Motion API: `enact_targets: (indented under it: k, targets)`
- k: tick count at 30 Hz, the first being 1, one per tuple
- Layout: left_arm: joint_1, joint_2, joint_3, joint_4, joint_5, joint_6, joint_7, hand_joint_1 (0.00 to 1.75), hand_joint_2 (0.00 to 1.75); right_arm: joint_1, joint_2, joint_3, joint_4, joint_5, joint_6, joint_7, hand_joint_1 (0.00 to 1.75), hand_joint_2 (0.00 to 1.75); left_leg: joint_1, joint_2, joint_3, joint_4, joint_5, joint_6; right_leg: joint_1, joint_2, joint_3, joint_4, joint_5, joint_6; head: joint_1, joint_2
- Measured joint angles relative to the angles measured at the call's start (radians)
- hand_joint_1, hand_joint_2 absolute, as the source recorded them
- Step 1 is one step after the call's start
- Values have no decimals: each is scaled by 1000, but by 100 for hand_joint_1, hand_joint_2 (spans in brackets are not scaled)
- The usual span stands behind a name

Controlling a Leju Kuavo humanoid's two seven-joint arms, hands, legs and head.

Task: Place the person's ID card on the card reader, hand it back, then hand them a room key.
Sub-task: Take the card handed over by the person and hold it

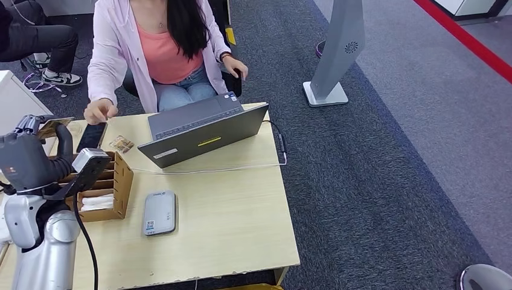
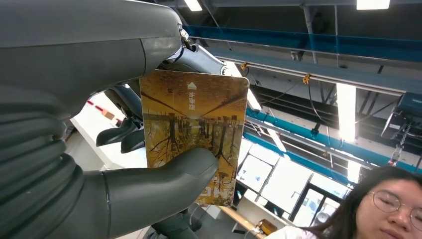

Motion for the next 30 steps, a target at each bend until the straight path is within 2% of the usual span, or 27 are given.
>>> enact_targets:
  k: [7, 22, 30]
  targets:
    - [41, -7, -32, 5, -4, 2, -15, 175, 175, 1, 0, -7, 0, -5, -3, 1, 0, 0, 0, 0, 0, 0, 0, 0, 0, 0, 0, 0, 0, 0, 0, 0]
    - [257, -29, -136, -38, -22, 26, -33, 175, 175, 3, 0, -48, 0, -18, -19, 6, 0, 0, 0, 1, -1, 0, 0, 0, 0, 0, -1, 0, 0, 0, 0, 0]
    - [296, -29, -150, -22, -47, -21, -2, 175, 175, 3, 0, -58, 0, -17, -20, 5, 0, 0, 0, 1, -1, 0, 0, 0, 0, 0, -1, 0, 0, 0, 0, 0]
